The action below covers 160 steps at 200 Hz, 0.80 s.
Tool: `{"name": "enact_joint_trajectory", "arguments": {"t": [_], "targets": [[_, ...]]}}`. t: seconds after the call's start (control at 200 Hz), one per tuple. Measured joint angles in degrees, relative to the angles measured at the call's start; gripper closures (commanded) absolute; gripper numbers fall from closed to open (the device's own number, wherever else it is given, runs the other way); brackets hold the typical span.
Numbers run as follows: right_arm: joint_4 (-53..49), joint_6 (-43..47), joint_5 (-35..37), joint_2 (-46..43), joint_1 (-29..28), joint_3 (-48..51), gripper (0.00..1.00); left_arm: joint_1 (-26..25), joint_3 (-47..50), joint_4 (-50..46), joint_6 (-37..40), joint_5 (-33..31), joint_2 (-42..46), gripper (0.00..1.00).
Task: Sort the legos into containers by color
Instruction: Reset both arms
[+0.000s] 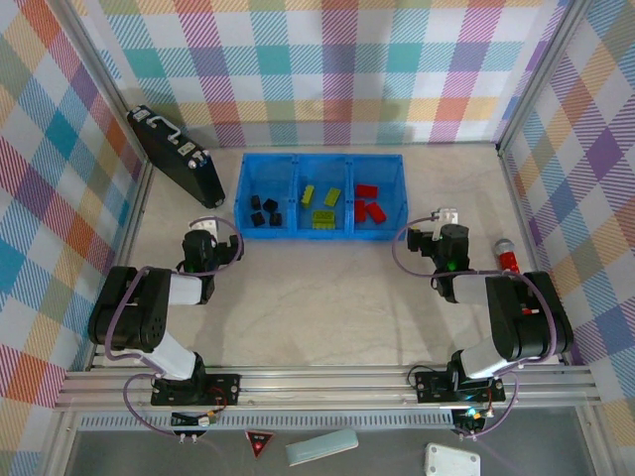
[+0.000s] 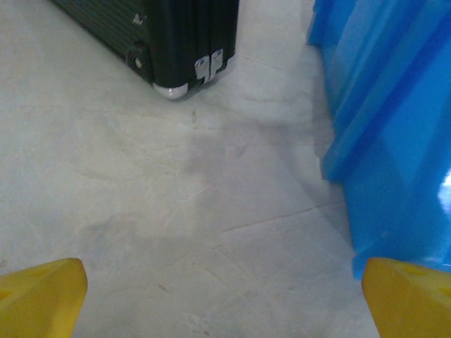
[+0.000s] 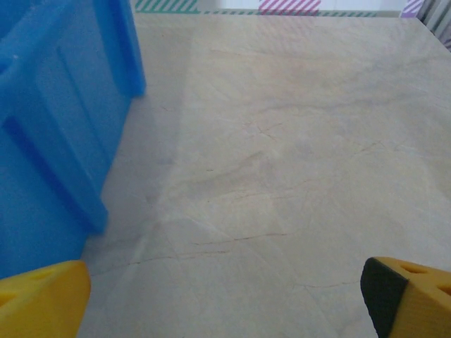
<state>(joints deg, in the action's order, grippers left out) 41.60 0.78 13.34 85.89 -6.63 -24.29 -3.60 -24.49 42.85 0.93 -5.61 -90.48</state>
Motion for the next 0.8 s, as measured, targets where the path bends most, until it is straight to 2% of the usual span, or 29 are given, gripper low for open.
{"name": "enact_joint_trajectory", "arguments": {"t": [0.31,0.8], "targets": [[8.8,0.2,-3.0,0.9,1.4,4.6,0.01,0.0,0.0,2.6,0.3,0.7,0.0,0.00],[8.1,-0.7,-2.9,2.0,2.3,3.5,0.01,0.0,0.0,3.2,0.3,1.7,0.0,0.00]]}}
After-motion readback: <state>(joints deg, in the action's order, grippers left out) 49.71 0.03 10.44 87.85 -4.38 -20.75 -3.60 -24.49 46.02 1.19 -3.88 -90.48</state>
